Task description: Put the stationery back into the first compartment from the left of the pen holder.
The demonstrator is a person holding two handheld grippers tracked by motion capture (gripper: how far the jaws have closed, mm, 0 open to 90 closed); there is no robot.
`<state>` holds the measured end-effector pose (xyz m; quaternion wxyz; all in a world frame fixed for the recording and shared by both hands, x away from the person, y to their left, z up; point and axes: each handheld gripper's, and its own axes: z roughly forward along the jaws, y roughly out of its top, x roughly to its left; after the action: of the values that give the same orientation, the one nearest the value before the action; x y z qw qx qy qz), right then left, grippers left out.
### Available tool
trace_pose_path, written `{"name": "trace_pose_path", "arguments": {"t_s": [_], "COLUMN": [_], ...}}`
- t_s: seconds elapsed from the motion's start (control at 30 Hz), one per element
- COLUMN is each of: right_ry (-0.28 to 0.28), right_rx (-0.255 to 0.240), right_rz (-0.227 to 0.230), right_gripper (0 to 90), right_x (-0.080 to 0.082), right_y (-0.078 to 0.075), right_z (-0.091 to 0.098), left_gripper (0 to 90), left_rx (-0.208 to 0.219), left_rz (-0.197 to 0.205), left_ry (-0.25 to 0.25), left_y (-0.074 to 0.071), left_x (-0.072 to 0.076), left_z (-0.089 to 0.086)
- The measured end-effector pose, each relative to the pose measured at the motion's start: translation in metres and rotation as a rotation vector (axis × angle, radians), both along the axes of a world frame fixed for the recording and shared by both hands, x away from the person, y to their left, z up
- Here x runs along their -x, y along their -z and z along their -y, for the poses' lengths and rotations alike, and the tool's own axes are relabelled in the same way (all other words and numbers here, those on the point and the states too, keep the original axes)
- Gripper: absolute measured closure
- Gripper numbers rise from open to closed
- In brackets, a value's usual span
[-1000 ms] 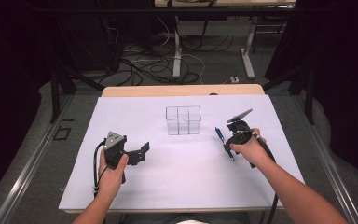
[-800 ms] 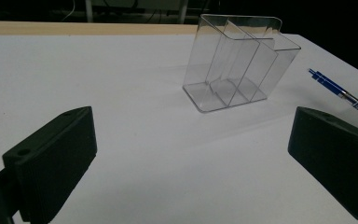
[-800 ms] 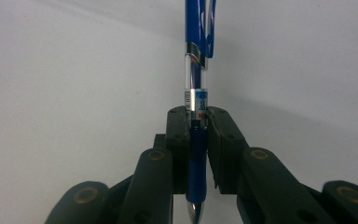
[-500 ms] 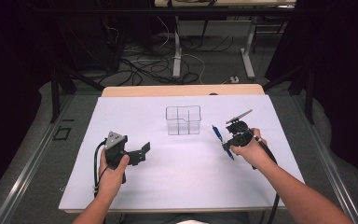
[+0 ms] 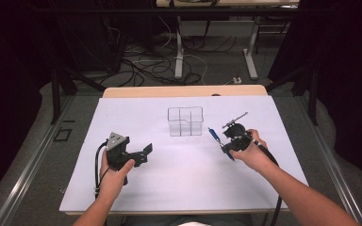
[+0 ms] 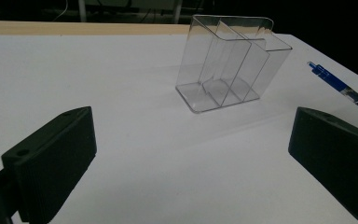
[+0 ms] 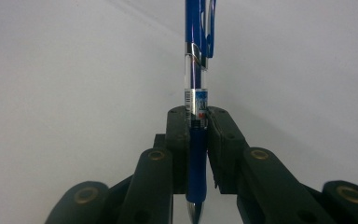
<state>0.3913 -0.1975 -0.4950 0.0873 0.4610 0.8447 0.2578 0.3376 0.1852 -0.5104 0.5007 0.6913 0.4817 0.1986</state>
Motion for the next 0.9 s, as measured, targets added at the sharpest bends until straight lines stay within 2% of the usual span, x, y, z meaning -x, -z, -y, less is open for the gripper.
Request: {"name": "trace_pose_path", "arguments": {"t_s": [0.03, 0.07, 0.17, 0.23, 0.37, 0.4, 0.57, 0.7, 0.9], "right_ry": [-0.02, -0.034, -0.094, -0.123, -0.202, -0.219, -0.288, -0.353, -0.425], "right_rx": [0.088, 0.072, 0.088, 0.098, 0.181, 0.188, 0.244, 0.307, 0.38], "right_rz": [-0.065, -0.02, 0.016, 0.045, 0.129, 0.136, 0.234, 0.313, 0.411], "right_gripper": [79.5, 79.5, 79.4, 79.5, 79.5, 79.4, 79.4, 79.4, 79.5], "right_x": [0.002, 0.002, 0.005, 0.007, 0.013, 0.014, 0.02, 0.026, 0.033], "right_y": [-0.009, -0.006, -0.01, -0.011, -0.016, -0.017, -0.02, -0.022, -0.025], "right_z": [-0.001, -0.003, -0.007, -0.01, -0.016, -0.018, -0.023, -0.029, -0.035], "left_gripper": [0.7, 0.7, 0.6, 0.6, 0.6, 0.6, 0.5, 0.5, 0.5], "left_rx": [-0.003, -0.005, 0.003, -0.007, -0.021, -0.023, -0.019, -0.01, -0.02], "left_rz": [0.0, -0.001, -0.005, -0.008, -0.006, -0.008, -0.016, -0.029, -0.016], "left_ry": [-0.001, -0.004, -0.006, -0.003, -0.008, -0.01, -0.008, 0.0, 0.01], "left_y": [0.0, 0.0, -0.001, -0.002, -0.002, -0.002, -0.003, -0.004, -0.006], "left_x": [0.0, 0.0, 0.0, 0.0, 0.0, 0.0, -0.001, -0.002, -0.001], "left_z": [0.0, 0.0, 0.0, 0.0, 0.001, 0.001, 0.001, 0.001, 0.001]}}
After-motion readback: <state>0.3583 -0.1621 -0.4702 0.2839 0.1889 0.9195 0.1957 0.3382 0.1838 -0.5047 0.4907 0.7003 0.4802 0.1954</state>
